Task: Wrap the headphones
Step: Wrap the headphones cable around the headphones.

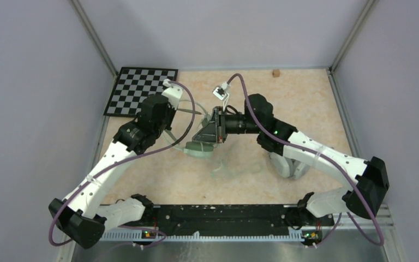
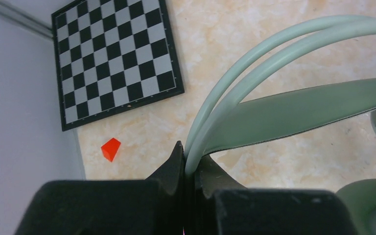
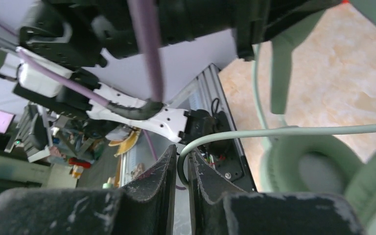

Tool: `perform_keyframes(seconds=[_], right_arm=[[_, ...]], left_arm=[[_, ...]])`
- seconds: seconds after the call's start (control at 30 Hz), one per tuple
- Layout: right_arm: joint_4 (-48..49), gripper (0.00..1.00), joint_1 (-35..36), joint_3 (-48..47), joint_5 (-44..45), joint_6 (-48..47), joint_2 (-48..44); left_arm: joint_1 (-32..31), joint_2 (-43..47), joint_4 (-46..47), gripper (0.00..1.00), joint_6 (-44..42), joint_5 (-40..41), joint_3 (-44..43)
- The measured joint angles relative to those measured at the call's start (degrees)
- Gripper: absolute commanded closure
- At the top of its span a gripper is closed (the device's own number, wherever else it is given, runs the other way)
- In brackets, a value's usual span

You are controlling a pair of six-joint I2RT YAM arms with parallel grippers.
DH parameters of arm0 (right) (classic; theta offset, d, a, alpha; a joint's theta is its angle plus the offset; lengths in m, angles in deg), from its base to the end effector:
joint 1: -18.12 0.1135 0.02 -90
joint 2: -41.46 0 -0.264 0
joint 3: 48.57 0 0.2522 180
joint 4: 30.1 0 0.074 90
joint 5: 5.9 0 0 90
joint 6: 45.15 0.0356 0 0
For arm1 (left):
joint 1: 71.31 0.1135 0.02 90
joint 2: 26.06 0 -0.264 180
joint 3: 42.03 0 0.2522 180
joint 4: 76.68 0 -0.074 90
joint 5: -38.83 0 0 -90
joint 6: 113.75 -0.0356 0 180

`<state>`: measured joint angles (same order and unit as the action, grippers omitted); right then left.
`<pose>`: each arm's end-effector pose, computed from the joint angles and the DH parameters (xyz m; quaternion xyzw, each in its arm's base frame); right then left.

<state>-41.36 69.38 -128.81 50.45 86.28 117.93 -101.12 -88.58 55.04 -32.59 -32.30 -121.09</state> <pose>0.1803 0.2562 0.3732 -0.2518 0.7006 0.6069 0.2783 0.2066 -0.1051 0.3629 0.2099 0.8396 0.0534 0.4982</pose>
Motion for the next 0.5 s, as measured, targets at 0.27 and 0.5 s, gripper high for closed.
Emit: perform_keyframes(seconds=[0.27, 0.5], right_arm=[[9.90, 0.86, 0.22, 3.23, -4.33, 3.91, 0.00], [10.03, 0.87, 0.48, 6.25, -1.20, 2.51, -1.33]], left_arm=[[-0.04, 0.02, 1.79, 1.00, 4.57, 4.68, -0.15], [-0.02, 1.66, 4.24, 1.00, 12.13, 1.46, -0.28]])
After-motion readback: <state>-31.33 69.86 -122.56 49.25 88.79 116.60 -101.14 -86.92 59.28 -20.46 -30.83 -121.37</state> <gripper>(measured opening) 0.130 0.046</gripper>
